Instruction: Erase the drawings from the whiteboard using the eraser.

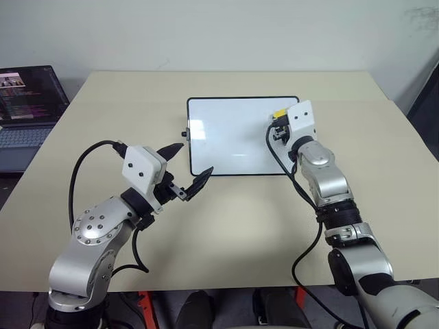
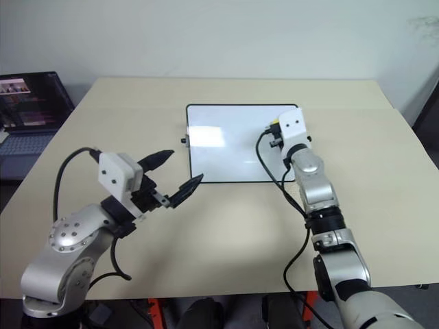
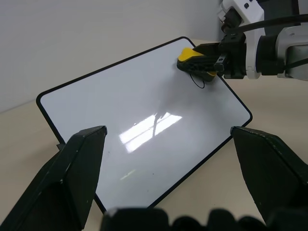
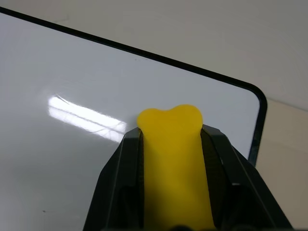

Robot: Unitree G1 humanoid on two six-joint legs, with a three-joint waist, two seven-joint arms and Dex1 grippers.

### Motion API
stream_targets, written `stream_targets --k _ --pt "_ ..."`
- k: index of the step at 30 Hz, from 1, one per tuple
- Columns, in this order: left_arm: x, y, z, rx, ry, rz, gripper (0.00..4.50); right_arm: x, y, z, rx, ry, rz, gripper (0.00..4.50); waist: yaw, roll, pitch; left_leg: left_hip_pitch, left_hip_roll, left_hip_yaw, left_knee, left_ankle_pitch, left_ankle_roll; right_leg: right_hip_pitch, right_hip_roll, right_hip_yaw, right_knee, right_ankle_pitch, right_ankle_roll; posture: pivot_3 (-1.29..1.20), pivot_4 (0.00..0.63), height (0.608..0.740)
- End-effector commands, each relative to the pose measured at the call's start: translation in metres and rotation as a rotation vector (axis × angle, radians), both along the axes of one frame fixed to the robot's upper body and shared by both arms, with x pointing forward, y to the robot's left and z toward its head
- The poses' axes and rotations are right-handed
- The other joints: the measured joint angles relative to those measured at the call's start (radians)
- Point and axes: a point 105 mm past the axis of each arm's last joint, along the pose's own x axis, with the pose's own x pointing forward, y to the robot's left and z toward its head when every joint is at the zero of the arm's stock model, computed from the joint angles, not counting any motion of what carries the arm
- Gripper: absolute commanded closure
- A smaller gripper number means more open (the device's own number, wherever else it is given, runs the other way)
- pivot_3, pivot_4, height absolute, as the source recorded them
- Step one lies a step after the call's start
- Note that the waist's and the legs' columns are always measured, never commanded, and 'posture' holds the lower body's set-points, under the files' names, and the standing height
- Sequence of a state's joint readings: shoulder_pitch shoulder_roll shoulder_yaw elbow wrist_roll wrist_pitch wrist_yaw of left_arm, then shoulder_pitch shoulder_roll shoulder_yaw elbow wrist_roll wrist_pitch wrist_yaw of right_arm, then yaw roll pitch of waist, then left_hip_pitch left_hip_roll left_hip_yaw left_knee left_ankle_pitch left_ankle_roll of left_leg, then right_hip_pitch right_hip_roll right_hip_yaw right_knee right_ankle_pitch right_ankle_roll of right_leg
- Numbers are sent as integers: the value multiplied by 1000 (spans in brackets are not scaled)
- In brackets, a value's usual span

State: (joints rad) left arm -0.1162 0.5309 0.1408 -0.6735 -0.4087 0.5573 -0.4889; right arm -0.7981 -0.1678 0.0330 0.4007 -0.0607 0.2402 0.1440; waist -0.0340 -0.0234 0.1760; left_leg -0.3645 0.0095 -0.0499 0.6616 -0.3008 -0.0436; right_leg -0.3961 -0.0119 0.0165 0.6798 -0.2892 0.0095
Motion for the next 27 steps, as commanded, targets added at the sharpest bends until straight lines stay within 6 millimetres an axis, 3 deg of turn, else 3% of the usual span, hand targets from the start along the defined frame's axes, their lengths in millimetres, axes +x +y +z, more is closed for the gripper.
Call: stream_targets --k 1,10,20,27 --pt "-3 -1 11 14 -60 -5 0 -1 4 0 -6 -2 10 3220 0 0 0 0 0 0 0 0 0 0 0 0 0 0 0 0 150 740" --pt "-6 -2 10 12 -53 1 0 -17 -5 -28 -19 85 -1 3220 2 0 0 0 0 0 1 0 0 1 0 0 0 0 0 0 150 740" --pt "-5 -2 8 10 -44 -9 0 -48 -33 -66 -64 204 -63 3220 5 -1 -1 2 0 -1 1 0 0 2 0 -1 0 0 0 0 150 740" --pt "-4 -4 8 10 -43 -17 0 -54 -40 -61 -61 200 -75 3220 4 -1 -1 3 0 -1 1 0 0 4 0 -1 0 0 0 0 150 740"
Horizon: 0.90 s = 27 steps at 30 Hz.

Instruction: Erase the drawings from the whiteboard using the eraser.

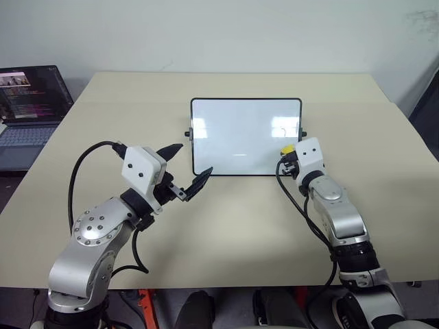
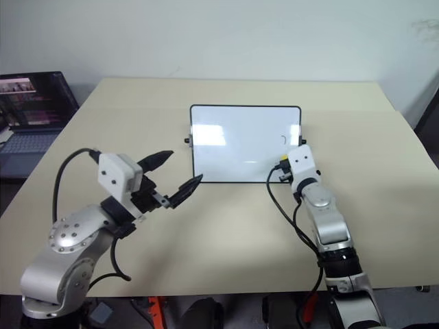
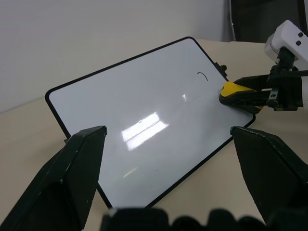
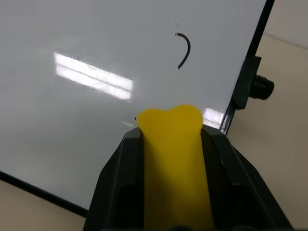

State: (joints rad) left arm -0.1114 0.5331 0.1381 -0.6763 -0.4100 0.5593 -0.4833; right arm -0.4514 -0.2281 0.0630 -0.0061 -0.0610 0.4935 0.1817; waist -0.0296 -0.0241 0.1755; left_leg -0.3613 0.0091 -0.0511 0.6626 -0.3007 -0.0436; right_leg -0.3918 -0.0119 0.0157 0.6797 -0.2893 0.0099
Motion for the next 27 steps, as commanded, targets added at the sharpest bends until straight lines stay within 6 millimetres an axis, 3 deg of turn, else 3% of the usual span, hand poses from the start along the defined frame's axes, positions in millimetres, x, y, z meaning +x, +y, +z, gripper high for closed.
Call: stream_targets --k 1,11,16,27 --pt "-4 -4 9 9 -48 -20 0 -2 -9 7 -5 -6 -28 3220 0 0 0 0 0 0 0 0 0 0 0 0 0 0 0 0 150 740" --pt "-3 -3 9 9 -51 -19 0 -5 5 71 79 -195 28 3220 -3 1 1 -4 0 0 -1 0 0 -4 0 0 -1 0 0 0 150 740" --pt "-2 -4 9 7 -50 -21 0 5 14 94 101 -266 27 3220 -2 1 1 -4 0 0 -2 0 0 -4 0 0 -1 0 0 0 150 740" --pt "-3 -5 7 11 -47 -29 0 37 15 74 82 -224 12 3220 -1 1 1 -4 0 1 -2 0 0 -4 0 1 -1 0 0 0 150 740"
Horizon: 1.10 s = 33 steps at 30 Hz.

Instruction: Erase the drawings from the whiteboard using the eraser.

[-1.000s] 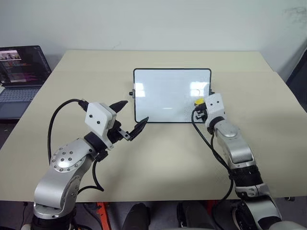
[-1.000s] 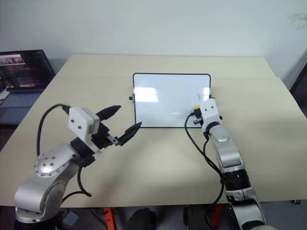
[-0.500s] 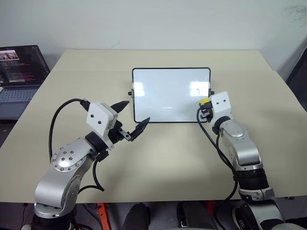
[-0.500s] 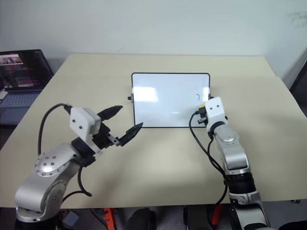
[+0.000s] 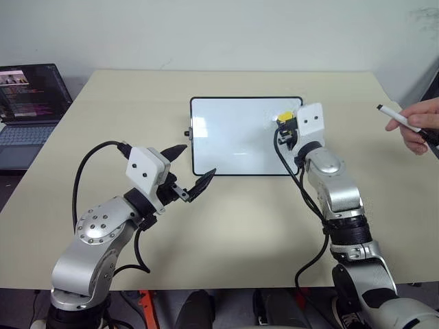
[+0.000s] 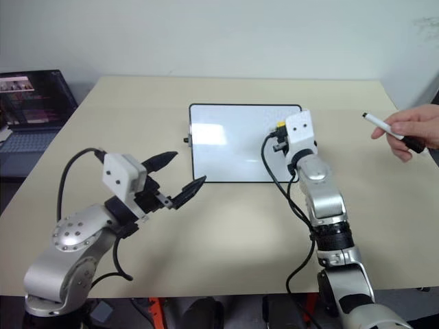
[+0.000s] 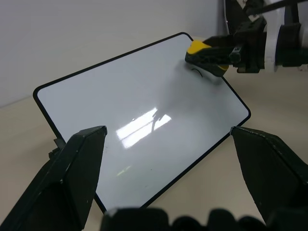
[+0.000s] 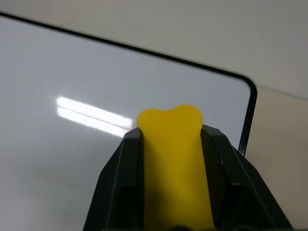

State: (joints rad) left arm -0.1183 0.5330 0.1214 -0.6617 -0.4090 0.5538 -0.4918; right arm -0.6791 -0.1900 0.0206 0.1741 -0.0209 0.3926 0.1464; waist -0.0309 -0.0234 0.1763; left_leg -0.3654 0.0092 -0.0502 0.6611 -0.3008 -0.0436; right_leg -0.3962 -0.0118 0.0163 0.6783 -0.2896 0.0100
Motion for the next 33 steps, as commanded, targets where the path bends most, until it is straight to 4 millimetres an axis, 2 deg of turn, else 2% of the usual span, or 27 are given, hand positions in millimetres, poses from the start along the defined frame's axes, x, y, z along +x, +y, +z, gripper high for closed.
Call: stream_targets --k 1,12,19,23,28,33 --pt "-4 -3 10 9 -57 -14 0 5 -1 18 -1 -76 -8 3220 0 0 0 0 0 0 0 0 0 0 0 0 0 0 0 0 150 740" --pt "-5 -7 9 2 -55 -31 0 2 -2 -6 2 1 -7 3220 0 0 0 0 0 0 0 0 0 0 0 0 1 0 0 0 150 740" --pt "-3 -7 9 5 -59 -41 0 -15 -10 -39 -25 104 -20 3220 1 0 0 1 0 0 1 0 0 1 0 0 1 0 0 0 150 740" --pt "-3 -7 8 4 -55 -46 0 -24 -20 -49 -37 138 -41 3220 1 0 0 2 0 0 1 0 0 2 0 0 1 0 0 0 150 740" --pt "-2 -9 7 2 -49 -55 0 -31 -28 -51 -42 150 -57 3220 1 0 0 3 0 -1 1 0 0 3 0 0 2 0 0 0 150 740" --pt "0 -9 7 1 -49 -62 0 -37 -32 -40 -28 124 -67 3220 1 0 0 2 0 -1 1 0 0 3 0 0 1 0 0 0 150 740"
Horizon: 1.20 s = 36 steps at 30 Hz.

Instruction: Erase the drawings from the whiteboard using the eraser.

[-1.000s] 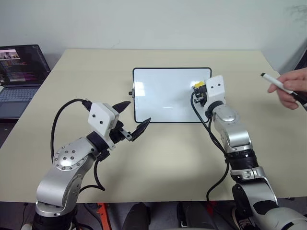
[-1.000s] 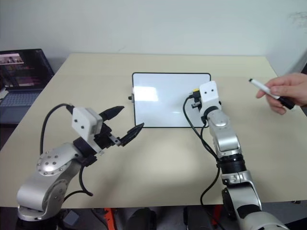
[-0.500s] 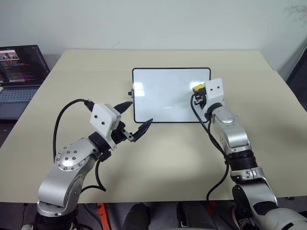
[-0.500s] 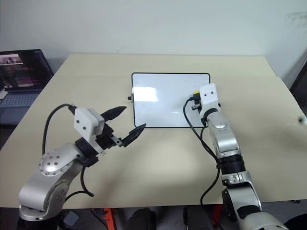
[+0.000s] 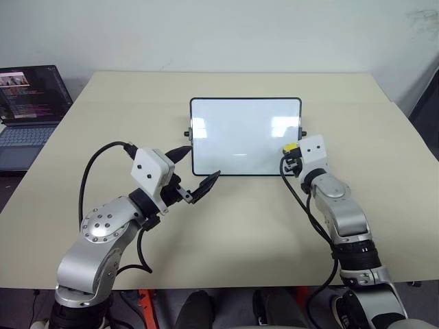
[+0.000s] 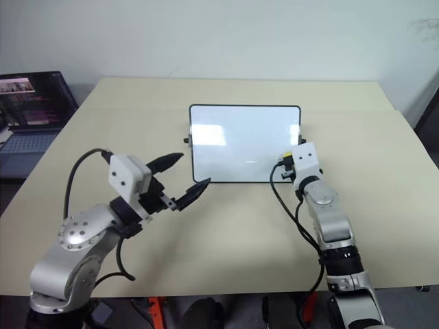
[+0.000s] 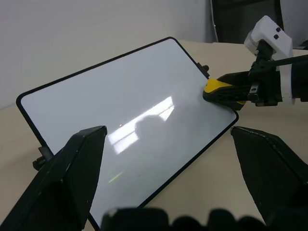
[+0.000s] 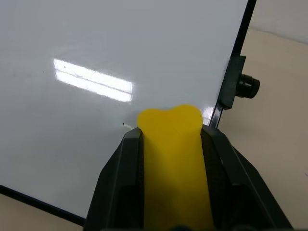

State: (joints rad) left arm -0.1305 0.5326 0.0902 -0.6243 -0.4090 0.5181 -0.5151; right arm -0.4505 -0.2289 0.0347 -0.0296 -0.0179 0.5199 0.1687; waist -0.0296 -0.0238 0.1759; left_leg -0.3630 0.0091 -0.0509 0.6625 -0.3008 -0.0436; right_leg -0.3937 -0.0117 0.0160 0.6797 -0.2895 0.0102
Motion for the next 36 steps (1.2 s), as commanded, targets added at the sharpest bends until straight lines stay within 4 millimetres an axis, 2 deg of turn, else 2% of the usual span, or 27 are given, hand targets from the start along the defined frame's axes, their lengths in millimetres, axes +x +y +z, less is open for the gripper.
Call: stream_targets --k 1,8,13,18,23,26,36 --pt "-2 -3 11 1 -55 -20 0 -5 -11 12 6 -30 -37 3220 0 0 0 0 0 0 0 0 0 0 0 0 0 0 0 0 150 740" --pt "-1 -2 10 8 -52 -24 0 -20 -25 38 24 -91 -71 3220 1 0 0 -2 0 0 -1 0 0 -2 0 0 -1 0 0 0 150 740" --pt "0 -1 9 9 -51 -16 0 -29 -37 45 17 -109 -99 3220 1 0 0 -2 0 0 -1 0 0 -2 0 0 -1 0 1 0 150 740" --pt "2 7 0 10 -37 79 0 -44 -61 35 4 -91 -167 3220 1 0 0 -2 0 0 -1 0 0 -2 0 0 -1 -1 1 0 150 740" --pt "0 17 -13 -28 -14 205 0 -61 -73 17 -6 -69 -203 3220 1 0 0 -2 0 0 -1 0 0 -2 0 1 -1 -1 1 0 150 740" --pt "-1 14 -18 -29 -8 217 0 -70 -78 3 18 -30 -229 3220 1 0 0 -2 0 0 -1 0 0 -2 0 0 -1 -1 1 0 150 740" --pt "2 7 -17 -17 -4 166 0 -49 -70 1 53 -4 -199 3220 0 0 0 -1 0 0 -1 0 0 -1 0 0 0 -1 1 0 150 740"
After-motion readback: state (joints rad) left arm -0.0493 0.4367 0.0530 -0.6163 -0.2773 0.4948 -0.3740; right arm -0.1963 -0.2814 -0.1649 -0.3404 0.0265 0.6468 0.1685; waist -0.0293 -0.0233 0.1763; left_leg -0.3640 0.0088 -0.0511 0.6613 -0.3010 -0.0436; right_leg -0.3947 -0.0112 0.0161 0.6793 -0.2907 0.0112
